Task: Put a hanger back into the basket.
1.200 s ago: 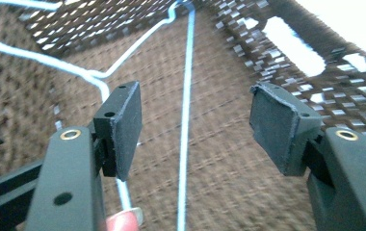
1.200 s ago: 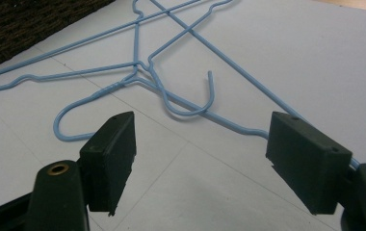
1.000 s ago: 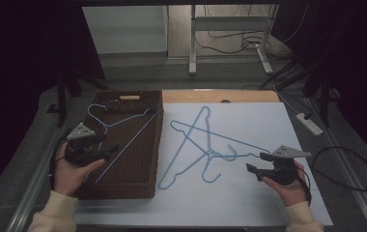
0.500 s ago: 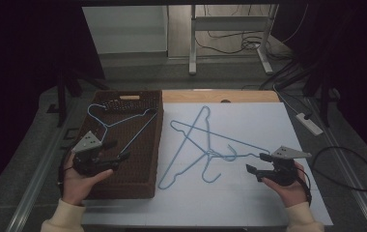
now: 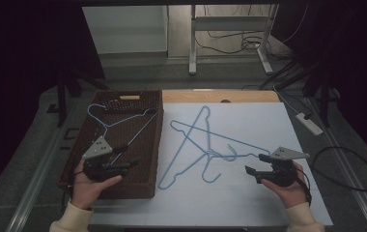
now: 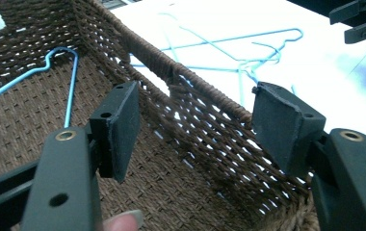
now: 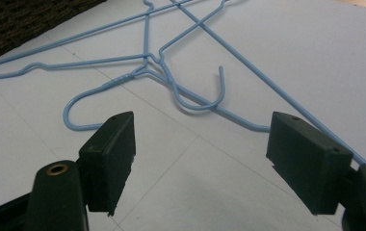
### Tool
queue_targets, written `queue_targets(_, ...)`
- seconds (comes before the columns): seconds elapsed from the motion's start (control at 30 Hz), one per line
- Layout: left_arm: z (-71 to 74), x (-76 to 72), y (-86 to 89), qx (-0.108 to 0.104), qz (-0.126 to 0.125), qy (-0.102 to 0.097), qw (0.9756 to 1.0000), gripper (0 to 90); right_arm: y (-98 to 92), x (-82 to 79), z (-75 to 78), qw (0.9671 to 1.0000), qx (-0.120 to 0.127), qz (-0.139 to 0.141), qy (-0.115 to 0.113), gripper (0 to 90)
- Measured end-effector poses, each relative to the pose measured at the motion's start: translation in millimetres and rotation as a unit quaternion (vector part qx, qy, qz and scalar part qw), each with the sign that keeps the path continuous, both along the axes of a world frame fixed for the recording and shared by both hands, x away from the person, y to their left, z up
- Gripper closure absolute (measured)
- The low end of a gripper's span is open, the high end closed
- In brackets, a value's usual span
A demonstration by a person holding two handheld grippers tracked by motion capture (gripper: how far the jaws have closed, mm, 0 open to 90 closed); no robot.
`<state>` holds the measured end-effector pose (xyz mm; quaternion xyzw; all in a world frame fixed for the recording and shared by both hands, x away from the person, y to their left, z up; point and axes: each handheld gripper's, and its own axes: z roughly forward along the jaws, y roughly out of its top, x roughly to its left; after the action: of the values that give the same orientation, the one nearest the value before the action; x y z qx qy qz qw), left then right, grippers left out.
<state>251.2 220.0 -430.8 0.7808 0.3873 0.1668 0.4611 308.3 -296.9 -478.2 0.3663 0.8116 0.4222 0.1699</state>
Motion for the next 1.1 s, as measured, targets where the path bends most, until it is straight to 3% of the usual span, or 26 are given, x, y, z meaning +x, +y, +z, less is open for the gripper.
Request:
queue_targets(0.57,-3.7,-4.1,-19.4,0.005,-0.015,-0.003,0.9999,34.7,7.7,0.3,-1.1,0.9996,-0.028,0.007,0.002,26.7)
queue_targets(1.1,-11.3,-2.4,-24.7,0.003,-0.024,0.003,0.9997,34.7,17.7,4.1,1.5,0.9987,-0.05,0.009,0.008,28.8)
